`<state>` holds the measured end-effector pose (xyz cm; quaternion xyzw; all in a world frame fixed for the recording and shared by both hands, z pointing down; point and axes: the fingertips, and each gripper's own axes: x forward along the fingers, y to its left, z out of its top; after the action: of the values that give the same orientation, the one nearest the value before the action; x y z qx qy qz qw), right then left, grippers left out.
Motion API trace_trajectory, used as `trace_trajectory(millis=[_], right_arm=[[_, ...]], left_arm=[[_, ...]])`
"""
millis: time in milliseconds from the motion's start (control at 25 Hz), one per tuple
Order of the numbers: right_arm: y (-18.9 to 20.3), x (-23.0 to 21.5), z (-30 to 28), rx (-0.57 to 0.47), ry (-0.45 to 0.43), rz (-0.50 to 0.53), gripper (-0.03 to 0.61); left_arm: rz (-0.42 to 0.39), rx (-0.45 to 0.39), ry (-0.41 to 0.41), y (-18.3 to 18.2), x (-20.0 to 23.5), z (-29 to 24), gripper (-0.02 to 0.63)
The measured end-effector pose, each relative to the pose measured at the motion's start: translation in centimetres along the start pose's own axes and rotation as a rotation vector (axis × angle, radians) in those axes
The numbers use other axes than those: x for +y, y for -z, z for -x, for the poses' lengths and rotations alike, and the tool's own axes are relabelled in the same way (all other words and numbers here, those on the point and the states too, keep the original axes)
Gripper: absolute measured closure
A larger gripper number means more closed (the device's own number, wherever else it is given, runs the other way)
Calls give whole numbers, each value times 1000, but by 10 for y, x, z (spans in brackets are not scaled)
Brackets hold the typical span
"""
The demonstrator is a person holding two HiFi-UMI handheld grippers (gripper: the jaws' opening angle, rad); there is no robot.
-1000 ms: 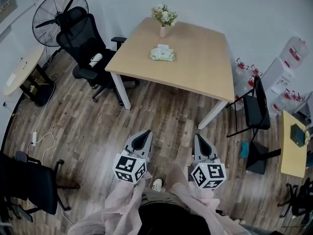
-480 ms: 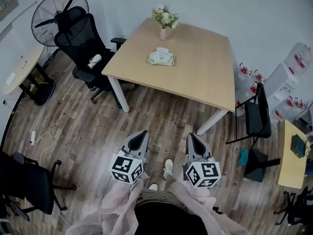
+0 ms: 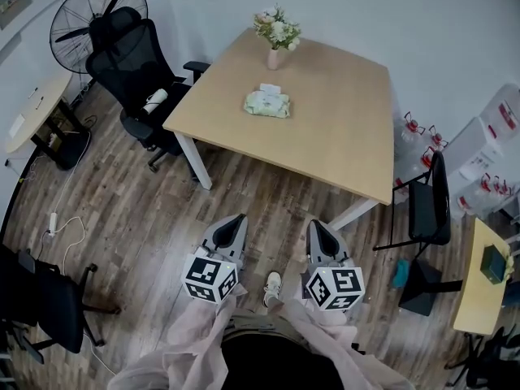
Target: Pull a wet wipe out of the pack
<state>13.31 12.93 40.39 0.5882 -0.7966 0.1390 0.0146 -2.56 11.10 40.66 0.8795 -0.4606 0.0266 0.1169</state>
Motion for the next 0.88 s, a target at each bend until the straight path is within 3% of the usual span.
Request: trace_trajectory(millis=[880], right_arm=[[-27,-73,-96,16,-124,27,568]], left_arm=[[7,-36,-107,-14,15,-108,603]])
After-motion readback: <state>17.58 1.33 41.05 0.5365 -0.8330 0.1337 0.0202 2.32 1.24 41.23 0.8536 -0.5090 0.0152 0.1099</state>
